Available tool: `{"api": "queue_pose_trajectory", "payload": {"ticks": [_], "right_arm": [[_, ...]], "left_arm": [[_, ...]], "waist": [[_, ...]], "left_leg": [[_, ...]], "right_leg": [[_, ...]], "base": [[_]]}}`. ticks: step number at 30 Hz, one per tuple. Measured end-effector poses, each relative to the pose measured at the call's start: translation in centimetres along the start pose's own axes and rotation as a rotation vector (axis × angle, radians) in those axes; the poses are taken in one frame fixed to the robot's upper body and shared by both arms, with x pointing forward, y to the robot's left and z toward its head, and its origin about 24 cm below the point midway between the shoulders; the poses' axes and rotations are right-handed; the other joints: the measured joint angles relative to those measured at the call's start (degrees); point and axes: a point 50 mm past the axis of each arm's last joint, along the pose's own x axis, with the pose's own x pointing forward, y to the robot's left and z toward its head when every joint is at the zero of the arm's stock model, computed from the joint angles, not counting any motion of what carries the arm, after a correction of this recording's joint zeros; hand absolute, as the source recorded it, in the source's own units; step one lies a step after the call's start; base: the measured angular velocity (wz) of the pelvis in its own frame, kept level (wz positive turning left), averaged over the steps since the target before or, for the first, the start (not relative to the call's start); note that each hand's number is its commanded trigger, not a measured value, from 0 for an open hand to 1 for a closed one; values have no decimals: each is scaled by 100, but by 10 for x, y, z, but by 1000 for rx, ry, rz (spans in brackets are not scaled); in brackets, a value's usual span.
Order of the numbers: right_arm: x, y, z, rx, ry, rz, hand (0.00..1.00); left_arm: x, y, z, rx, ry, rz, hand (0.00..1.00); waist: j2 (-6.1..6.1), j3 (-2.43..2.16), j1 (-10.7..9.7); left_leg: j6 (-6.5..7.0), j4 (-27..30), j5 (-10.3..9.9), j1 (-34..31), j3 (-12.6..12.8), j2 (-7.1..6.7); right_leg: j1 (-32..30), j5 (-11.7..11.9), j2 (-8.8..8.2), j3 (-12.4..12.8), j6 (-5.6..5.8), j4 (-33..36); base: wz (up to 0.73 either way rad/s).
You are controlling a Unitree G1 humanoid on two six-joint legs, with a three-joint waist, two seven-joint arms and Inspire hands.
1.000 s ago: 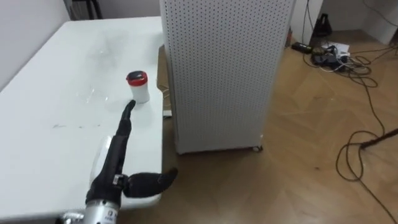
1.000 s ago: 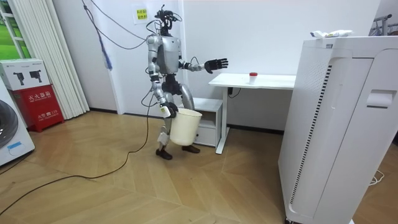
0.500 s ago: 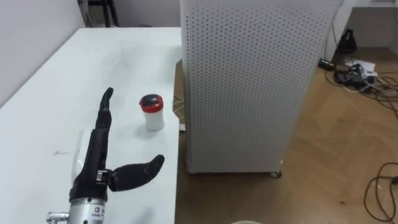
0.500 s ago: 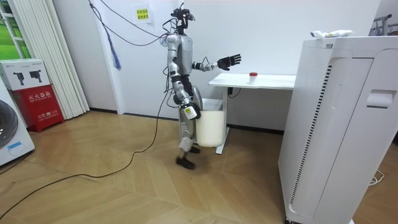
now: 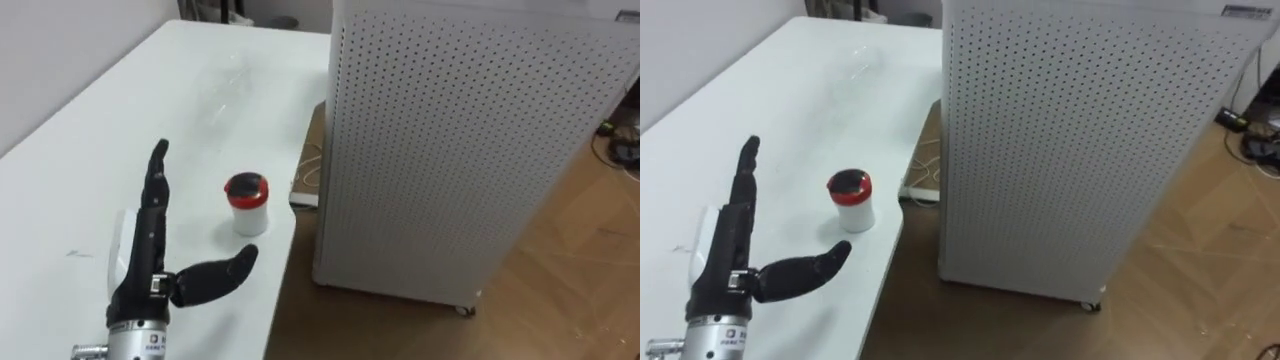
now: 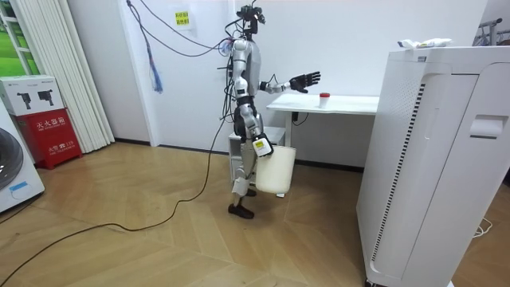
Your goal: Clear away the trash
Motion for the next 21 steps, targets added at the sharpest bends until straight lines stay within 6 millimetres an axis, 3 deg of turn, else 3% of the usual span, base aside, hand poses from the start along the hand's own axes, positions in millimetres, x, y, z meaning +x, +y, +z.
{"api": "queue_pose_trajectory", "payload": {"ticks": [2, 4, 5, 6, 7, 8, 9, 10, 11, 12, 13, 16, 21], "right_arm": [[0, 1, -1, -12, 5, 8, 100], [1, 4, -1, -14, 8, 17, 100], [0, 2, -3, -2, 12, 8, 100], [-1, 3, -7, 14, 33, -2, 100], [-1, 3, -9, 15, 40, 0, 100], [-1, 5, -12, 11, 50, 7, 100], [1, 7, -4, -6, 28, 20, 100], [2, 8, 0, -14, 17, 26, 100], [4, 9, 8, -39, -11, 35, 100], [3, 9, 10, -53, -17, 33, 100], [3, 8, 9, -53, -12, 32, 100], [3, 11, 5, -56, 4, 45, 100], [3, 12, 4, -55, 9, 60, 100]], "left_arm": [[0, 0, 0, 1, 1, 5, 0], [1, 1, 0, 0, -4, 12, 0], [3, -2, 4, -10, -18, 5, 0], [4, -5, 6, -16, -30, -7, 0], [3, -7, 7, -20, -29, -12, 0], [1, -7, 5, -14, -19, -16, 0], [0, -5, 3, -25, 1, -9, 0], [0, -4, 1, -30, 12, -5, 0], [0, -2, -2, -38, 32, -6, 0], [-3, -6, -5, -60, 56, -21, 0], [-5, -8, -5, -69, 61, -27, 0], [-8, -13, -7, -81, 81, -43, 0], [-14, -13, -21, -102, 161, -44, 0]], "waist": [[-29, 8, 8], [-161, 89, -22], [-157, 78, -38], [-214, 41, 26], [-218, 29, 95], [-206, 39, 287], [-134, 87, 370], [-113, 93, 358], [-22, 109, 298], [59, 54, 249], [75, 45, 252], [102, 70, 225], [12, 73, 14]], "left_leg": [[0, 53, 0, 17, 20, -37], [-26, 652, -60, -339, 160, -150], [-76, 319, 54, -663, 228, -152], [110, 190, 380, -849, 452, -155], [153, 159, 414, -825, 579, -148], [154, 153, 414, -754, 606, -135], [154, 147, 414, -682, 358, -131], [152, 133, 412, -654, 167, -131], [131, 114, 399, -586, 3, -137], [128, 0, 401, -501, 58, -127], [128, -78, 402, -445, 90, -129], [123, -209, 407, -343, 172, -129], [124, -276, 405, -258, 241, -138]], "right_leg": [[93, 3, -58, 173, -3, -90], [244, 19, -209, 803, 4, -245], [216, 25, -234, 1185, 21, -259], [151, -39, -297, 1269, 128, -226], [111, -25, -300, 1174, 168, -213], [86, -7, -280, 931, 213, -243], [23, 16, -178, 869, 165, -373], [-36, 114, -125, 876, 101, -477], [-176, 446, -52, 825, 44, -542], [-130, 469, -57, 776, 52, -471], [-93, 453, -52, 759, 47, -465], [-68, 451, 17, 774, 46, -444], [-69, 452, 20, 760, 44, -423]], "base": [[3], [37], [69], [58], [15], [-30], [-30], [-19], [7], [7], [3], [-9], [-11]]}}
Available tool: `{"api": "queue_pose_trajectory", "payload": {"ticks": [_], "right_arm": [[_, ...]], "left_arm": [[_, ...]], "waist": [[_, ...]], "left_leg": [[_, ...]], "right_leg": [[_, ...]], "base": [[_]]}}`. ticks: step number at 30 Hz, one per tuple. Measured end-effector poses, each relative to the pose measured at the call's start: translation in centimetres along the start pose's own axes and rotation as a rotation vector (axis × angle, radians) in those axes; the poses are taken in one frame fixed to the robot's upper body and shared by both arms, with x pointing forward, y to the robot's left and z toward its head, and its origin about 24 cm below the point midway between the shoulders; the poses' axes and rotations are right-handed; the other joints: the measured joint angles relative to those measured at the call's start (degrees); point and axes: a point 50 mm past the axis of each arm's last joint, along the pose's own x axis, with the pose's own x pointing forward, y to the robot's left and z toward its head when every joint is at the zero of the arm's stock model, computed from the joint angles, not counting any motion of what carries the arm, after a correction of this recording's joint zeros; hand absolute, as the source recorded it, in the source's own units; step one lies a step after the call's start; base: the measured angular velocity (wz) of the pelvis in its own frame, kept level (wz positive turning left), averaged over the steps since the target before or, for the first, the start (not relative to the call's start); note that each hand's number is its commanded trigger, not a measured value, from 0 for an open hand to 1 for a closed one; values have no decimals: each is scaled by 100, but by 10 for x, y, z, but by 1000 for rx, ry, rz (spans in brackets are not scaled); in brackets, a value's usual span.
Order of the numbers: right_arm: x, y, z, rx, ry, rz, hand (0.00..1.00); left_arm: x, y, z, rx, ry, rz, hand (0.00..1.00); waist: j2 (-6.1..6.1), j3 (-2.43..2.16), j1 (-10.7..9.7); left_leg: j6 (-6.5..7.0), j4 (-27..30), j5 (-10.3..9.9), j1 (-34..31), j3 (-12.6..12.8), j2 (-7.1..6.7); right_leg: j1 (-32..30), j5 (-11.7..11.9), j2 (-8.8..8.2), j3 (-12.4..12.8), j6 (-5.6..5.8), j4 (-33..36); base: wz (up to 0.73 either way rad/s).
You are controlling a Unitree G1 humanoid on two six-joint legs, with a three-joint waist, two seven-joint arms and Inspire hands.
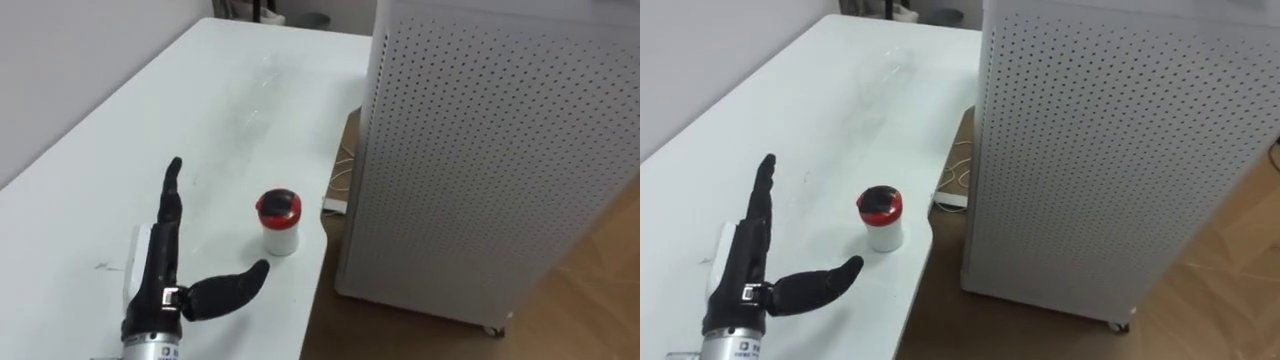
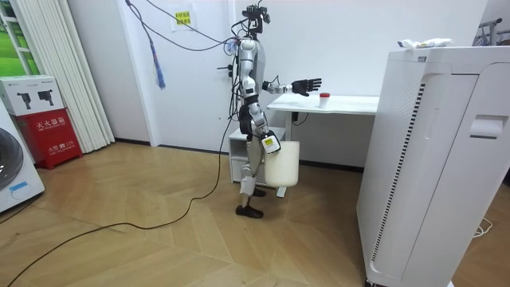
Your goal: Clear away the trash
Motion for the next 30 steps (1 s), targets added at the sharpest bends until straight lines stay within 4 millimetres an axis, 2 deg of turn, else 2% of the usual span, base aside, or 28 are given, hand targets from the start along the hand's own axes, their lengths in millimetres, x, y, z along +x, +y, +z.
{"api": "queue_pose_trajectory", "payload": {"ticks": [3, 8, 25, 30], "right_arm": [[-1, 0, -4, 1, 11, -5, 100], [-1, 1, -5, 6, 7, -13, 100], [0, 7, 2, 4, -29, 7, 100], [0, 8, 2, -6, -29, 8, 100]], "left_arm": [[-2, 0, -11, -6, 53, 4, 0], [-8, 1, -26, -21, 137, 14, 0], [-13, -1, -38, -66, 214, 42, 0], [-15, -2, -42, -62, 236, 44, 0]], "waist": [[-58, -36, -19], [-65, -33, -63], [8, -12, -213], [22, -4, -318]], "left_leg": [[-2, -10, -2, 37, 70, 19], [-10, -41, -17, 103, 152, 43], [-7, -116, -20, 228, 258, 61], [-7, -130, -20, 275, 264, 64]], "right_leg": [[0, 9, 15, 3, -13, 8], [7, 10, 34, 6, -16, 34], [61, 11, 43, 8, -16, 36], [81, 10, 44, 2, -16, 69]], "base": [[-14], [-9], [-2], [0]]}}
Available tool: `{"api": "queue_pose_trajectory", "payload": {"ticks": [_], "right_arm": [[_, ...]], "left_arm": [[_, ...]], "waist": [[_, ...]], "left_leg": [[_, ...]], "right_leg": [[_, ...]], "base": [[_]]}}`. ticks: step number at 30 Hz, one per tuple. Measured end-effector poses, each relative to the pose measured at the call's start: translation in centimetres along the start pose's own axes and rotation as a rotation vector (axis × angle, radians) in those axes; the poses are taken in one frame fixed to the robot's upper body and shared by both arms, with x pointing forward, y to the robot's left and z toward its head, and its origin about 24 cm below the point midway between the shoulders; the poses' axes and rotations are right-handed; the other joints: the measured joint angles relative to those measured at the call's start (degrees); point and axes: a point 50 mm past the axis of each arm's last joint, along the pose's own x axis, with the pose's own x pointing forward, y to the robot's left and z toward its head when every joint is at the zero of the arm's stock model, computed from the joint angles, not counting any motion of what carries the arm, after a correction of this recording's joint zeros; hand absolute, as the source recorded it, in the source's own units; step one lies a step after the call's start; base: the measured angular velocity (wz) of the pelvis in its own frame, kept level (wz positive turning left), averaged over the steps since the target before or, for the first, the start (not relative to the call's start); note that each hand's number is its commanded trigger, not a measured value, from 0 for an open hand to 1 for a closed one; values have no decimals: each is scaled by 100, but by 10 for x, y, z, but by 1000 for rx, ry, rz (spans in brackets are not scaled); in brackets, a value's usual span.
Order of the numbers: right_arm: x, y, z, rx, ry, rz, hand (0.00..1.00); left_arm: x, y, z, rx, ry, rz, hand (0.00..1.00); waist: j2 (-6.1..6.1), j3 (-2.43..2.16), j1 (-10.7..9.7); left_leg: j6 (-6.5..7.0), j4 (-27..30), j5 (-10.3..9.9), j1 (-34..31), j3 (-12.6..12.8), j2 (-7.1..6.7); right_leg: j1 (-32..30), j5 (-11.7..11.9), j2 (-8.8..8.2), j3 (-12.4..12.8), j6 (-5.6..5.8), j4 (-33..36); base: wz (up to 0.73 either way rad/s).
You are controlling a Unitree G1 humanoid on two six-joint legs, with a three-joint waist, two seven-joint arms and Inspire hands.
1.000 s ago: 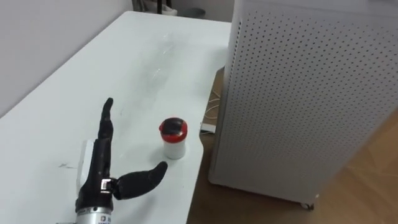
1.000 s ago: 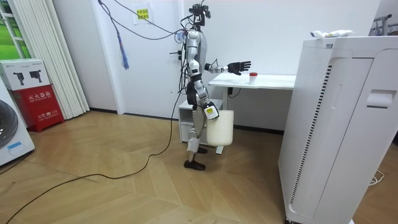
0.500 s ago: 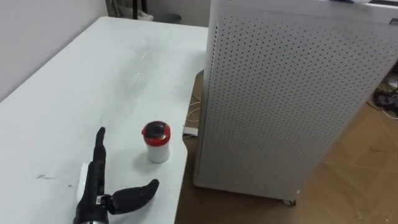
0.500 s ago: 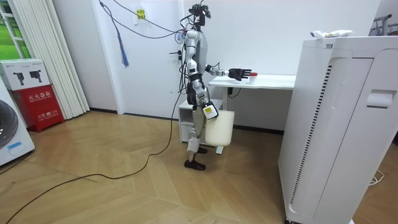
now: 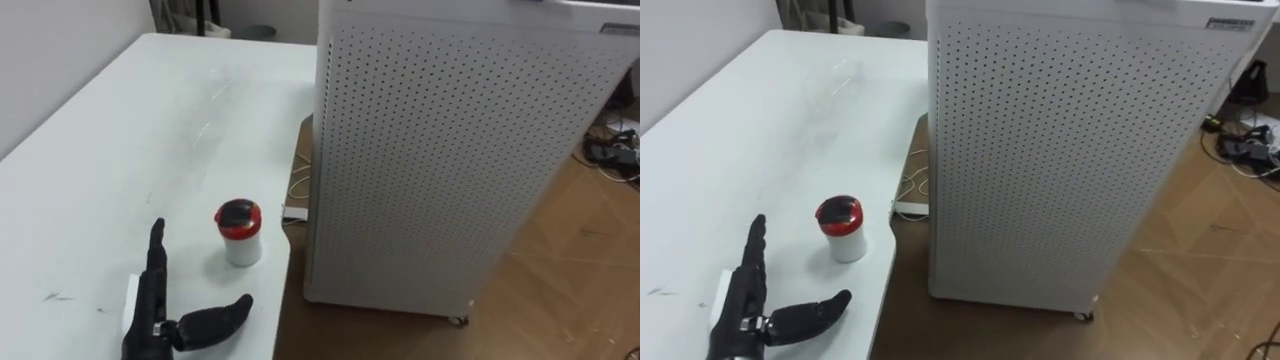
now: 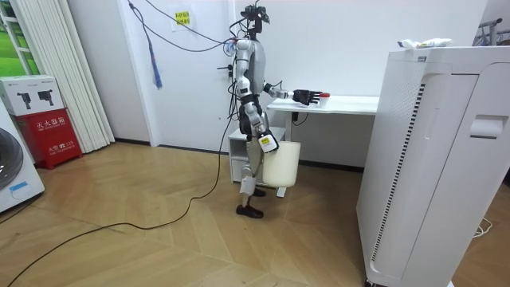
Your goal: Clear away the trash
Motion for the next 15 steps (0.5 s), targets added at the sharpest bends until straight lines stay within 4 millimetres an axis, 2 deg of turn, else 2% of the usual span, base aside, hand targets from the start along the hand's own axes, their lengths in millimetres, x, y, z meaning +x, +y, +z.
{"api": "queue_pose_trajectory", "payload": {"ticks": [15], "right_arm": [[-2, 3, -3, -5, -7, 7, 100]], "left_arm": [[16, 0, 15, -48, -46, 40, 0]], "waist": [[36, -4, -86]], "left_leg": [[-4, -41, -22, 97, 201, 40]], "right_leg": [[-16, 9, 34, 91, -14, 15]], "base": [[-7]]}}
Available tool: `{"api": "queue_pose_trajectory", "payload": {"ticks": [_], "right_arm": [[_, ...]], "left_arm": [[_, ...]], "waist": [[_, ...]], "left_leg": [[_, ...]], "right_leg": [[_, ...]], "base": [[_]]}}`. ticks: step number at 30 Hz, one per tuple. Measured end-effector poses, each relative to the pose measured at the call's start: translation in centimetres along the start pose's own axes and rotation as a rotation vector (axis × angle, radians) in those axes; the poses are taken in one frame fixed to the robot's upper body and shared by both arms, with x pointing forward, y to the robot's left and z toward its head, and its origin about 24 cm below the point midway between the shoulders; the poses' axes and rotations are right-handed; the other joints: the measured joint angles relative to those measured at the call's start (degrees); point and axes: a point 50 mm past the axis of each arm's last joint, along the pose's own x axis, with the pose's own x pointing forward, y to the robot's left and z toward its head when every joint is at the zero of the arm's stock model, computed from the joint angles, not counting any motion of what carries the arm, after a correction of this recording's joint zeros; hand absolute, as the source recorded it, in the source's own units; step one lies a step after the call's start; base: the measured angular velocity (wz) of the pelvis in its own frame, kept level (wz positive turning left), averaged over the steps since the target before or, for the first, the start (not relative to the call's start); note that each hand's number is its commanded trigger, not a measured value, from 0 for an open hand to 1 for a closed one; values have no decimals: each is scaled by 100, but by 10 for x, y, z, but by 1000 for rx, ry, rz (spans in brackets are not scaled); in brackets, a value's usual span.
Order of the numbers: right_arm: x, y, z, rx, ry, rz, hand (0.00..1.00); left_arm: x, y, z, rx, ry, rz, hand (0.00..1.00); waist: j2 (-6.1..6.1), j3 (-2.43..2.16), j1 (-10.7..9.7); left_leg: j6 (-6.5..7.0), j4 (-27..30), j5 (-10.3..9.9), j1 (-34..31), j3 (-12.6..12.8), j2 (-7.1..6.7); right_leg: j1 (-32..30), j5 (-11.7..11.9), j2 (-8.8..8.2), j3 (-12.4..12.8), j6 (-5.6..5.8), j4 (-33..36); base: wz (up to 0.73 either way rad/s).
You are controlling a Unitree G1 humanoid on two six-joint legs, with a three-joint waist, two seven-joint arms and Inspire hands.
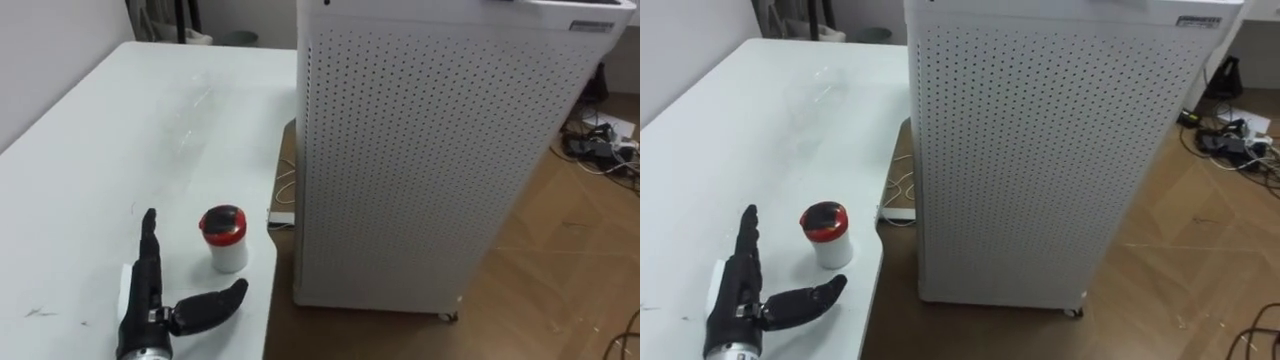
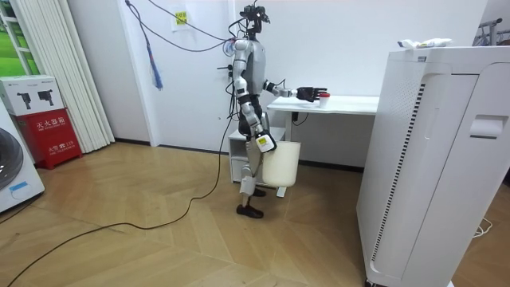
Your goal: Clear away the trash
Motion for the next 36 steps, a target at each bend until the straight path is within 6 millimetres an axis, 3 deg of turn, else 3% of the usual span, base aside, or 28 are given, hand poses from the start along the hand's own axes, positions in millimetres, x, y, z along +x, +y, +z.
{"api": "queue_pose_trajectory", "payload": {"ticks": [13, 18, 19, 20, 21, 36], "right_arm": [[0, 1, 1, 1, -3, 4, 100], [0, 1, -2, 31, 1, -1, 100], [-1, 1, -2, 33, 2, -1, 100], [-1, 1, -3, 39, 4, -1, 100], [-1, 1, -4, 38, 6, 0, 100], [1, 3, -2, 50, 29, -3, 100]], "left_arm": [[14, -7, 8, -25, -11, 8, 0], [22, -9, 11, -62, 10, 16, 0], [23, -9, 12, -62, 11, 15, 53], [24, -10, 12, -59, 15, 11, 62], [24, -10, 11, -57, 20, 7, 100], [27, -14, 6, -59, 106, -35, 100]], "waist": [[4, -1, -122], [105, 22, -142], [118, 20, -147], [138, 11, -154], [150, 4, -174], [148, 2, -259]], "left_leg": [[5, -34, -3, 25, 55, 7], [8, -30, -24, 19, 60, 9], [8, -31, -24, 23, 62, 10], [8, -30, -24, 34, 68, 14], [8, -26, -24, 44, 71, 16], [3, -23, -44, 42, 190, 31]], "right_leg": [[-22, 0, 14, 72, 0, -2], [-1, 0, 19, 76, 0, -1], [-1, 0, 19, 76, 0, -1], [0, 0, 21, 75, 0, -1], [2, 0, 23, 79, 0, -1], [-52, 0, 47, 209, 0, 8]], "base": [[-1], [0], [0], [0], [0], [-3]]}}
